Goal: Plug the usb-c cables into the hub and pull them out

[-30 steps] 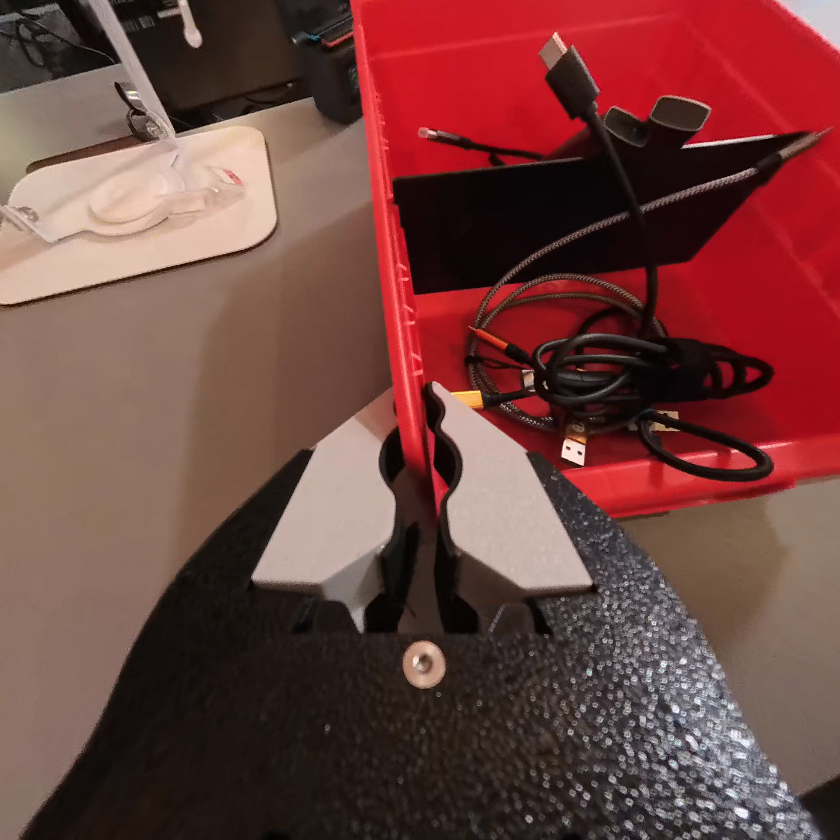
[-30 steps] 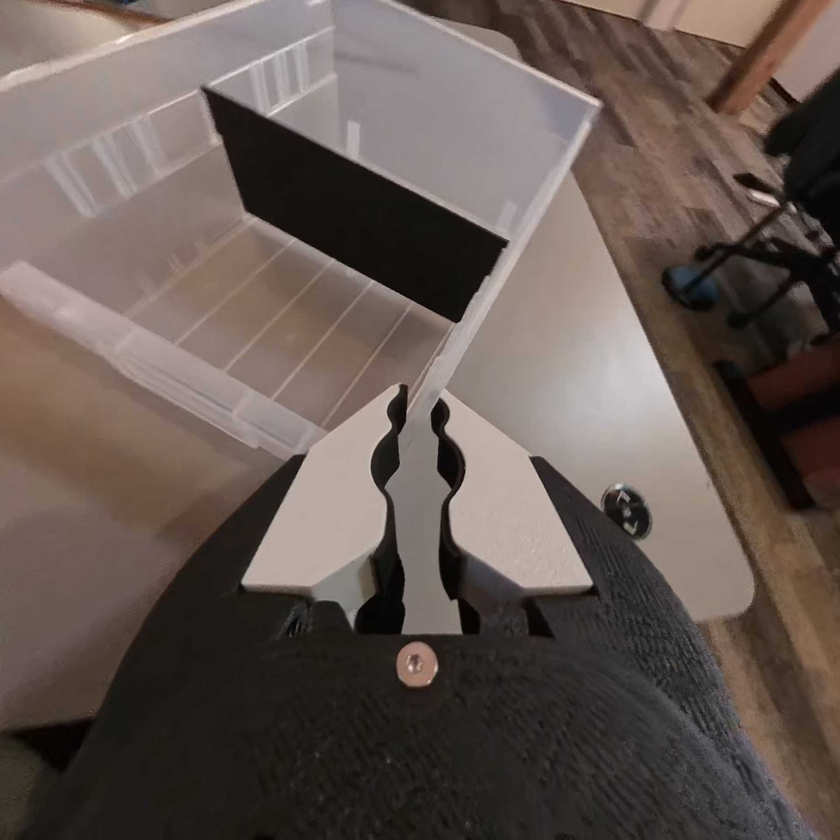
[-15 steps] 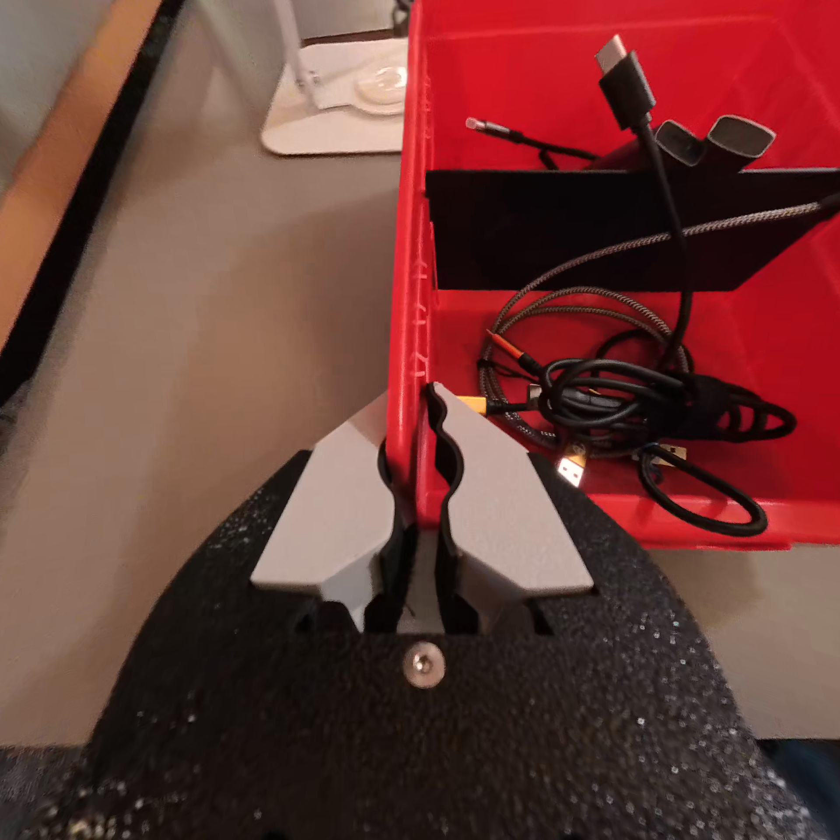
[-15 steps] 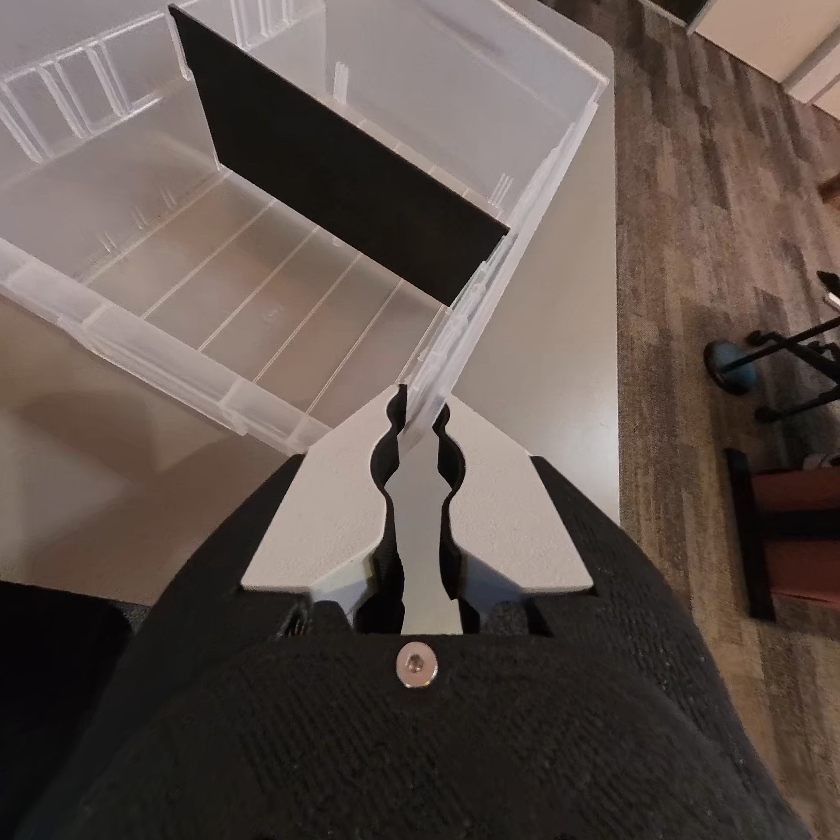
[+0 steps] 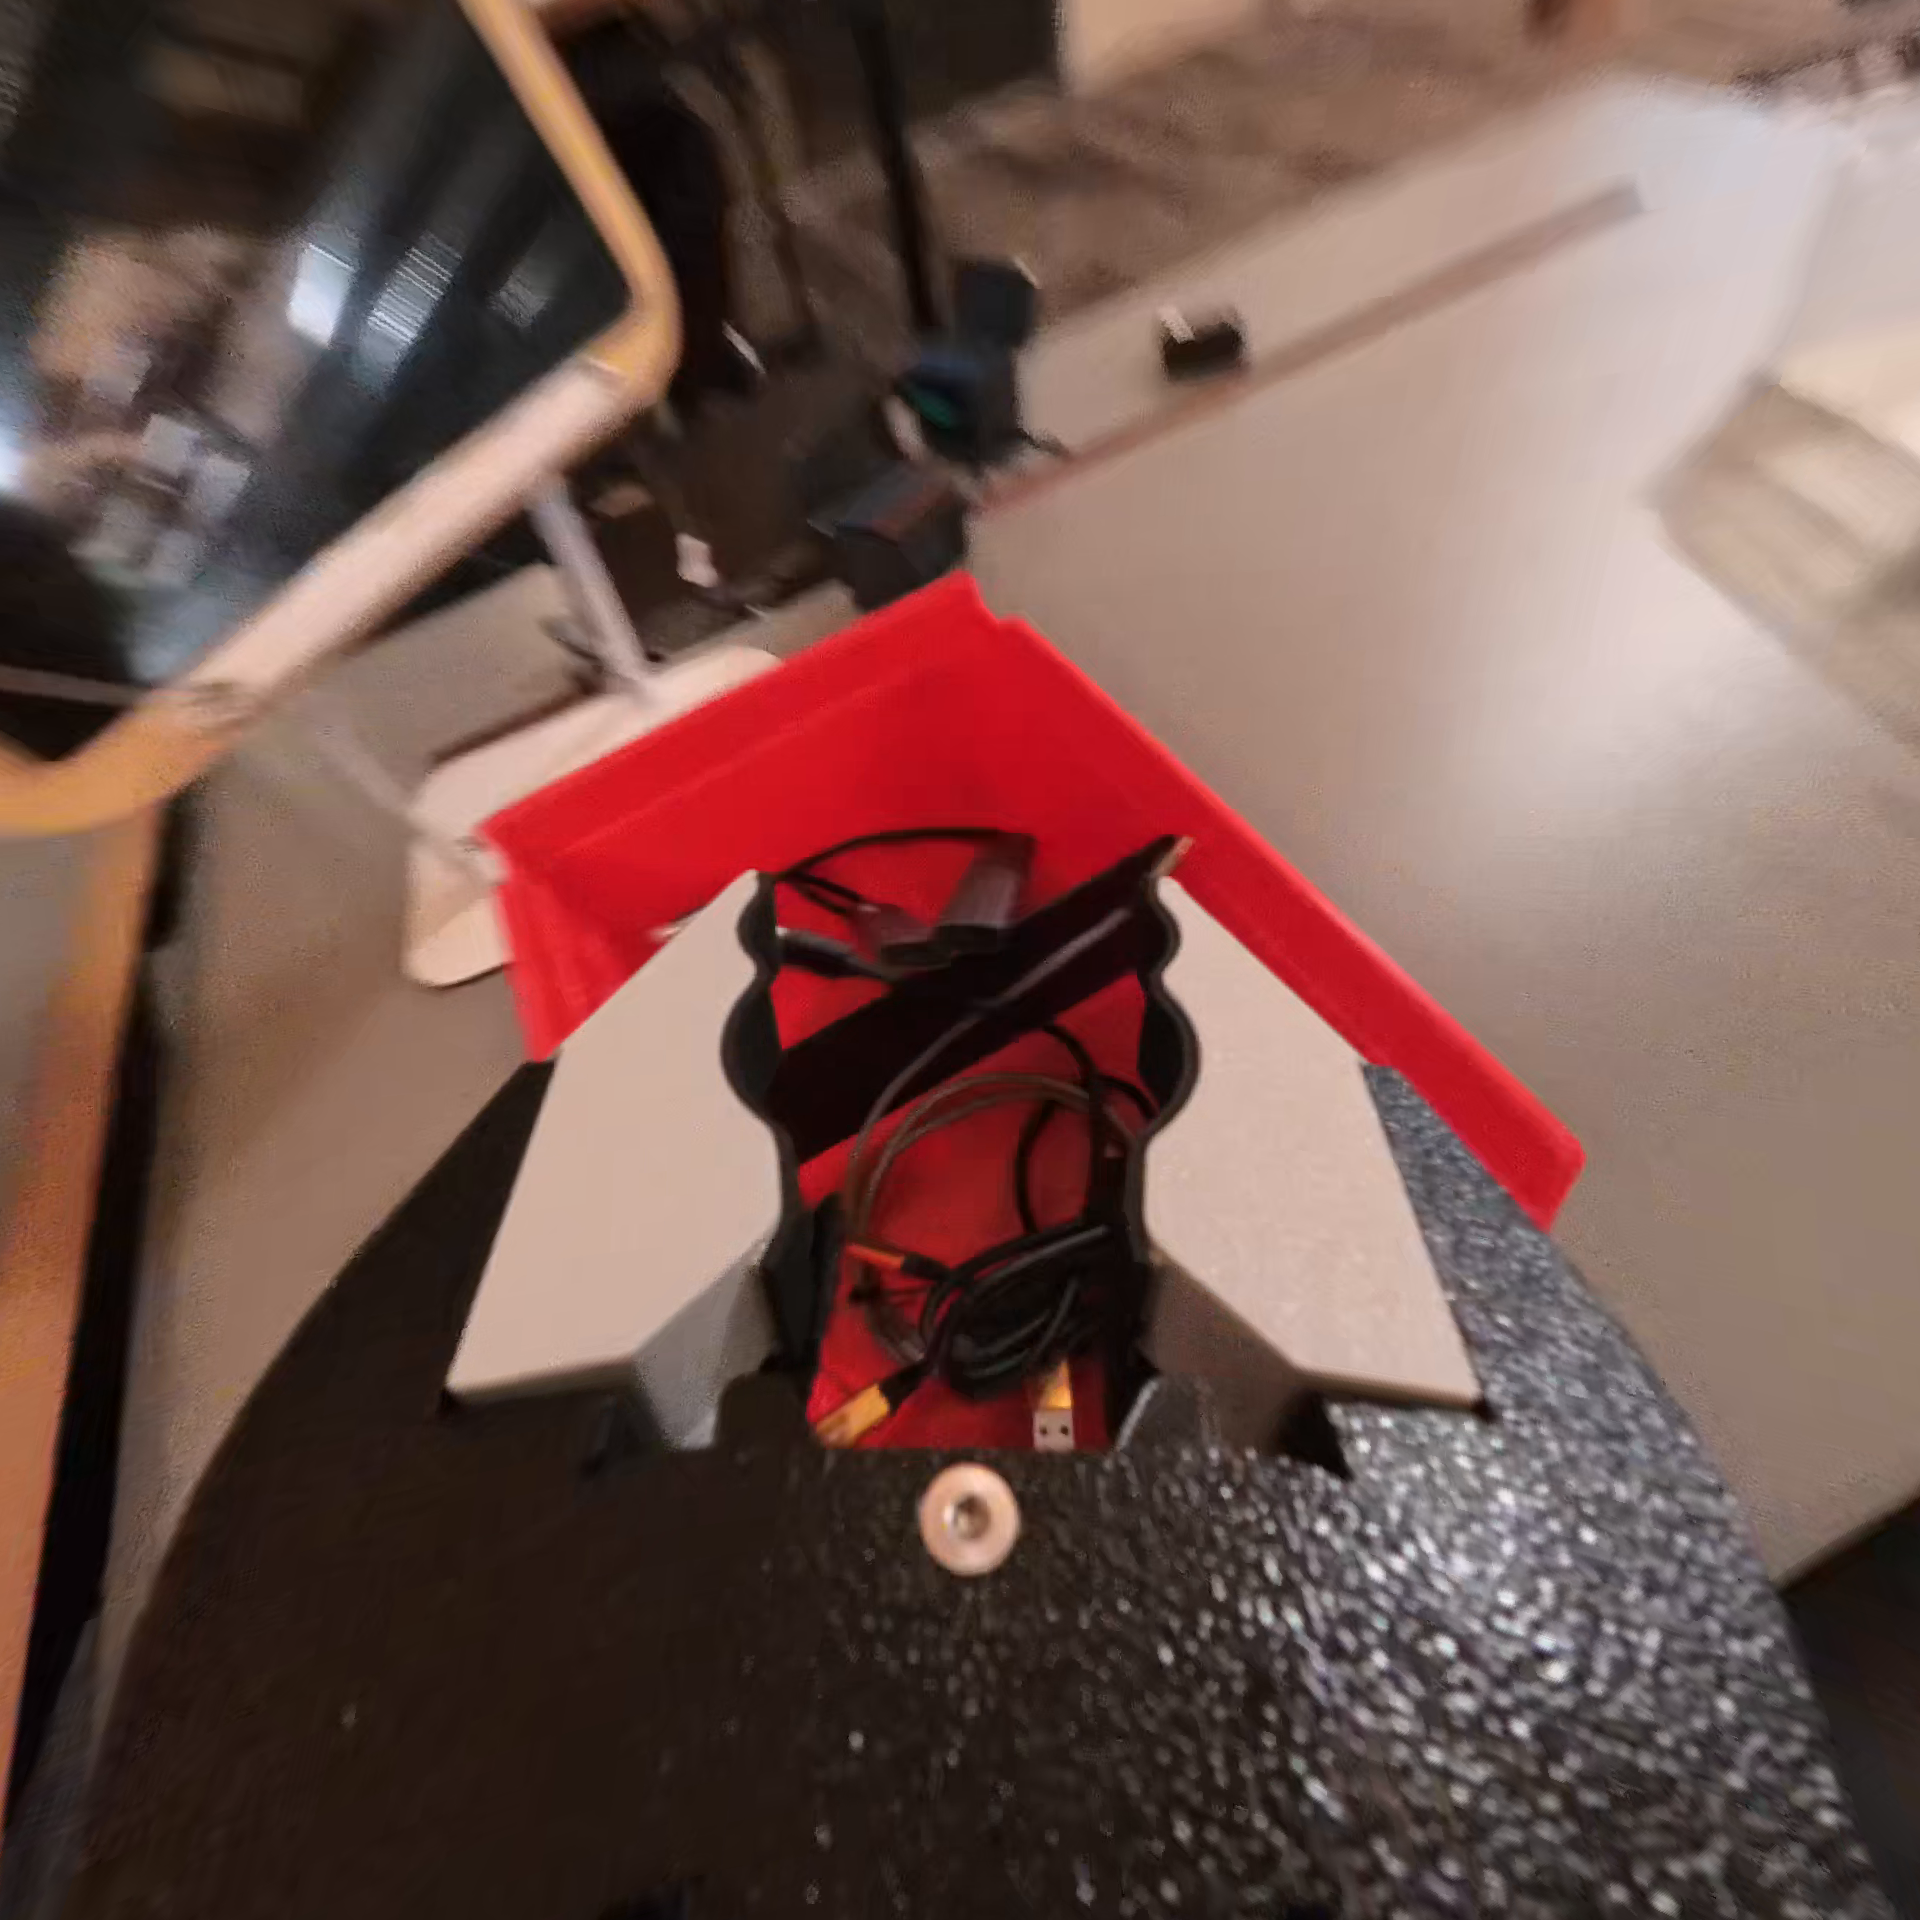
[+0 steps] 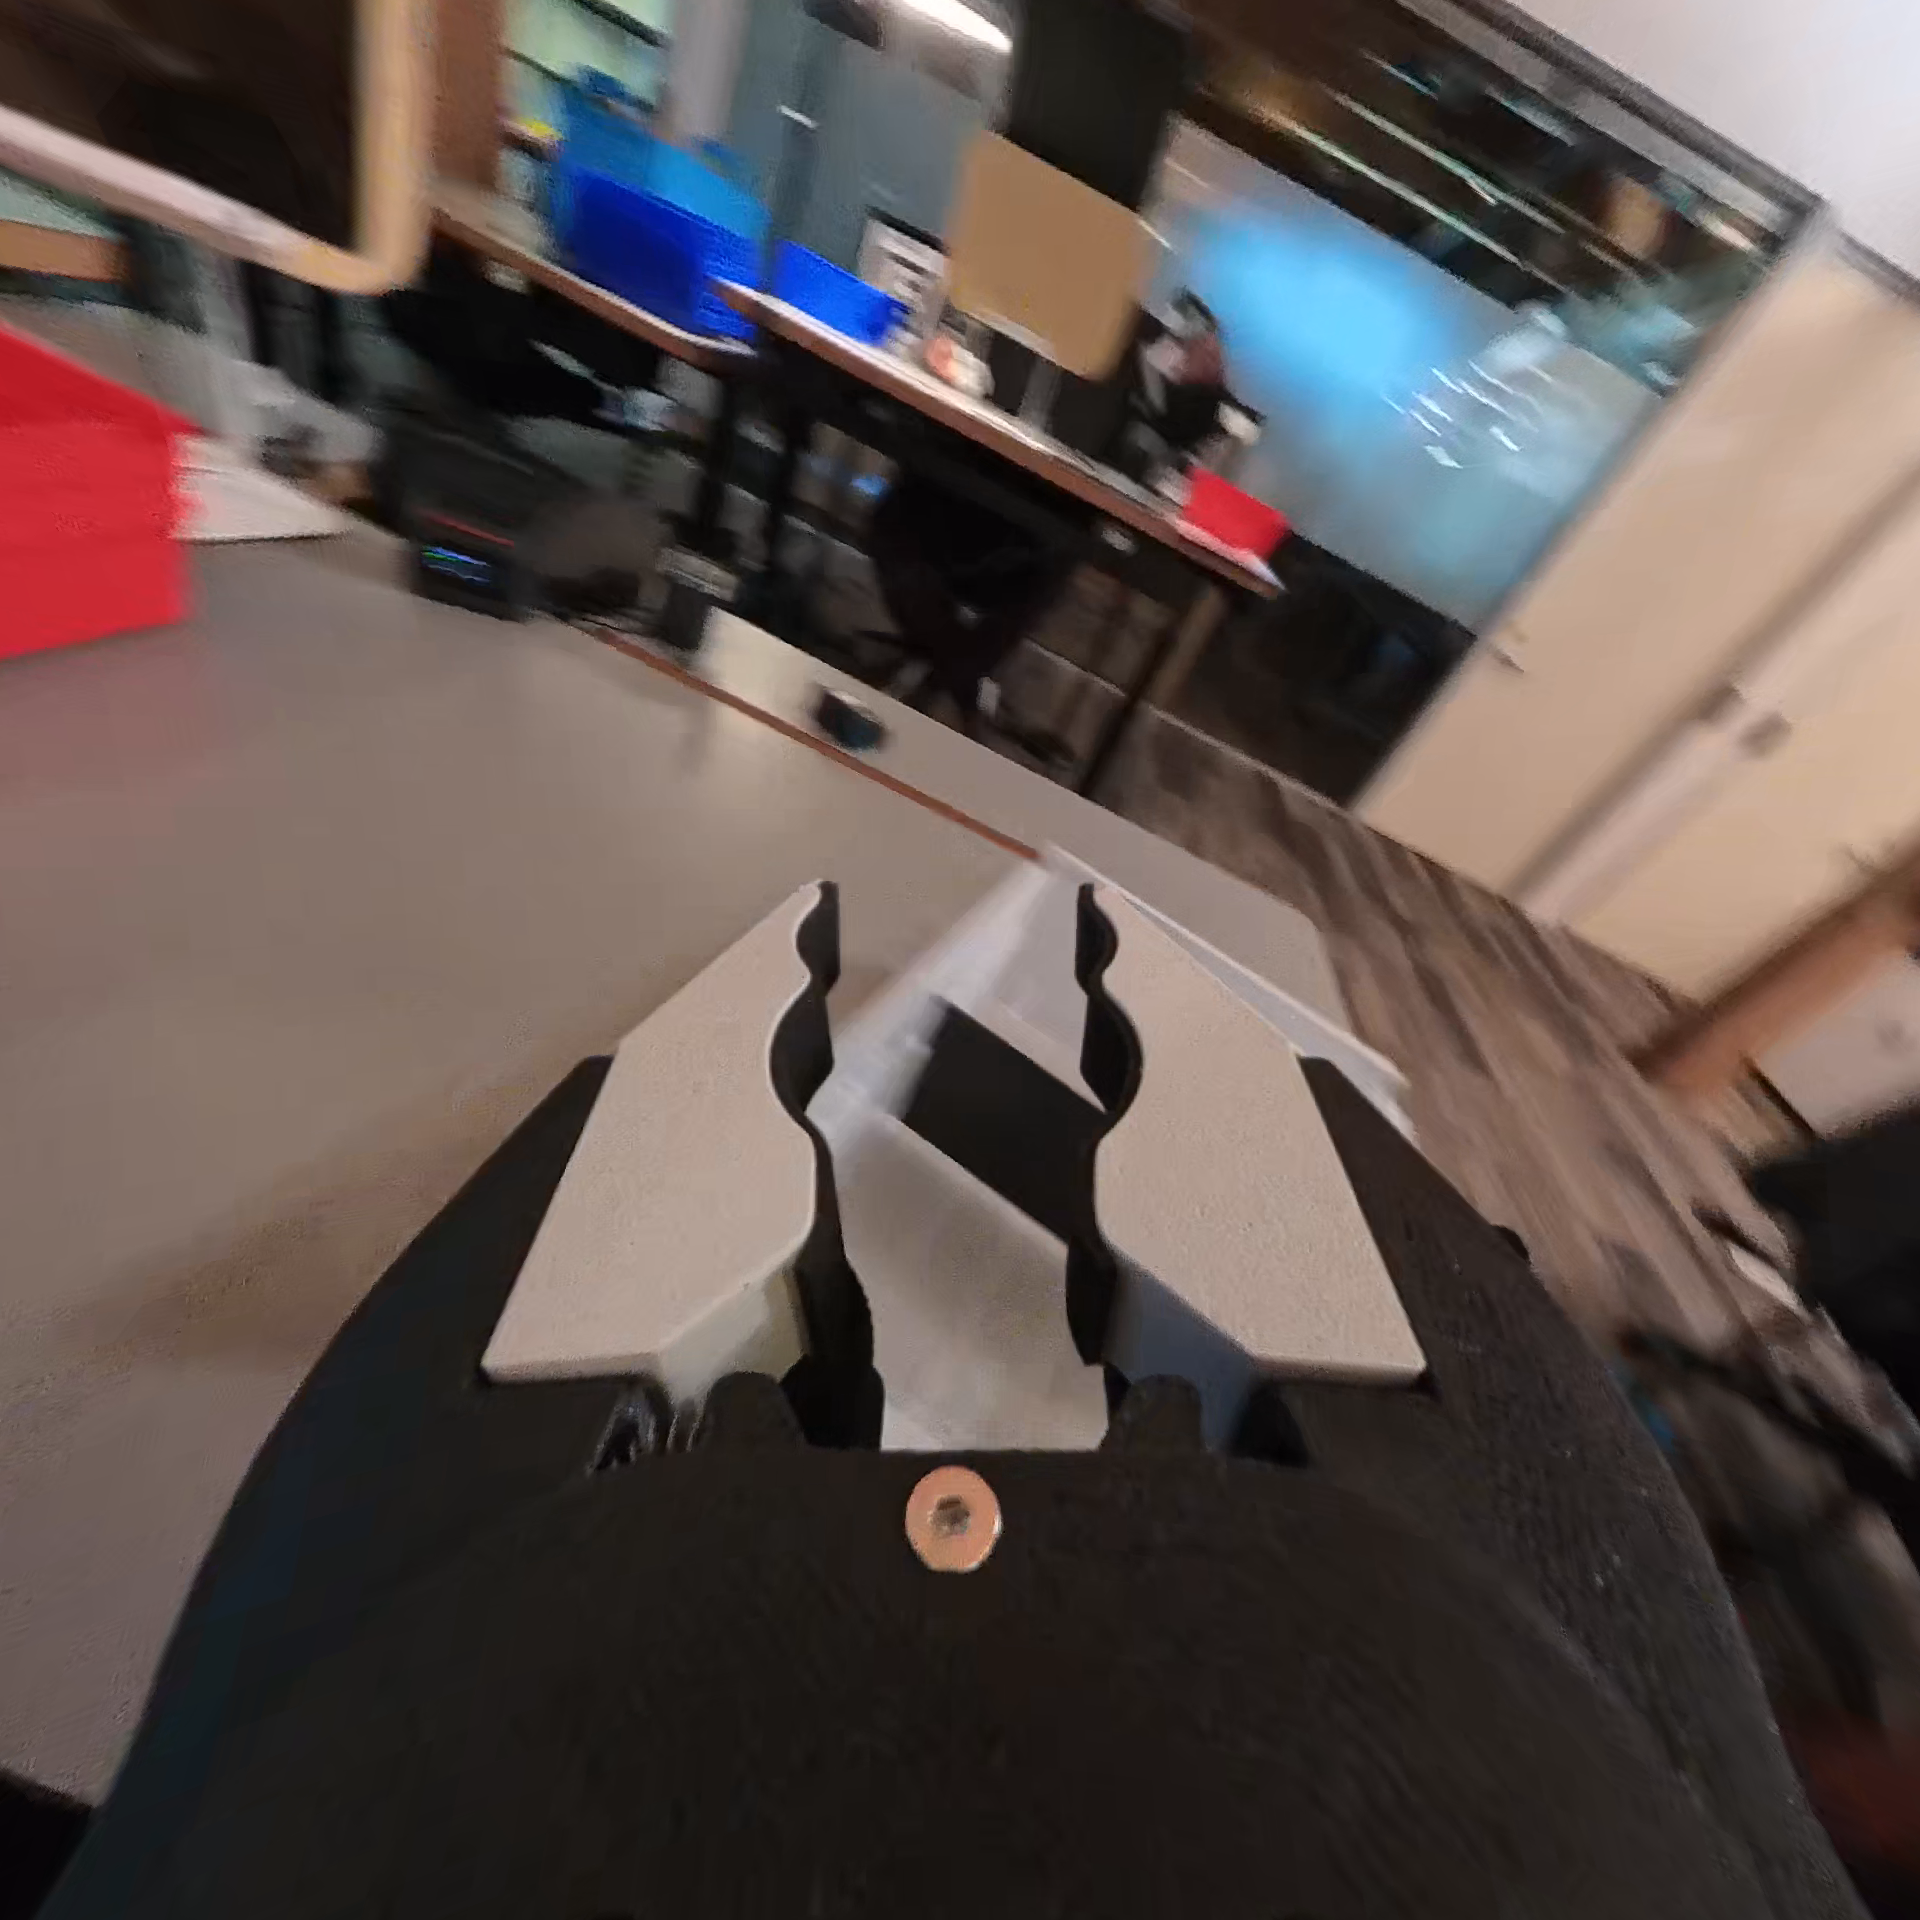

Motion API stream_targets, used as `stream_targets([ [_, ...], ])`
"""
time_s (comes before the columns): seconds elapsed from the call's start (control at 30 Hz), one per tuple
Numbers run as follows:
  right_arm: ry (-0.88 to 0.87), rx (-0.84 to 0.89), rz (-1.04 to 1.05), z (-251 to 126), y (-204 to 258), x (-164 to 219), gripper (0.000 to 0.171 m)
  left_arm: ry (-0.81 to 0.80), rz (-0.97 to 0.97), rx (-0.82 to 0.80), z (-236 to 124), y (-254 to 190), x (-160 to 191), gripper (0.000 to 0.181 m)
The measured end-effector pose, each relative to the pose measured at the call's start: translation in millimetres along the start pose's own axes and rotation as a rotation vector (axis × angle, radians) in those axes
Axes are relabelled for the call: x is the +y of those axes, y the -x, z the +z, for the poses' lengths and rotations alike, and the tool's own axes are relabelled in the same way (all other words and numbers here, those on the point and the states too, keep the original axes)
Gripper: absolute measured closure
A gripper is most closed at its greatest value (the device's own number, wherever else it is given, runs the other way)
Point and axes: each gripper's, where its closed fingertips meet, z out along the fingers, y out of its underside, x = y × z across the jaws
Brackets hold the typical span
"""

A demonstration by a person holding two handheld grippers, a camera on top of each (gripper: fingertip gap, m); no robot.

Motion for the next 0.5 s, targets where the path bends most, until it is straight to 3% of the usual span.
stream_targets([
  [0.13, -0.149, -0.275, -0.056, 52, 104, -24, 0.127, 0.208, -0.022, 0.230, 68, -21, -10, 0.134],
  [0.23, -0.259, -0.324, -0.027, 85, 141, -21, 0.128, 0.509, -0.087, 0.358, 107, -27, 18, 0.133],
  [0.3, -0.315, -0.269, -0.046, 101, 152, -10, 0.128, 0.699, -0.047, 0.345, 122, -18, 43, 0.135],
  [0.37, -0.330, -0.114, -0.173, 113, 147, 6, 0.131, 0.826, -0.003, 0.315, 132, -10, 60, 0.138],
  [0.43, -0.282, -0.073, -0.292, 120, 149, 19, 0.137, 0.936, 0.005, 0.316, 133, -11, 74, 0.138],
  [0.5, -0.315, -0.083, -0.284, 116, 148, 17, 0.137, 1.013, -0.026, 0.346, 133, -19, 83, 0.159],
])
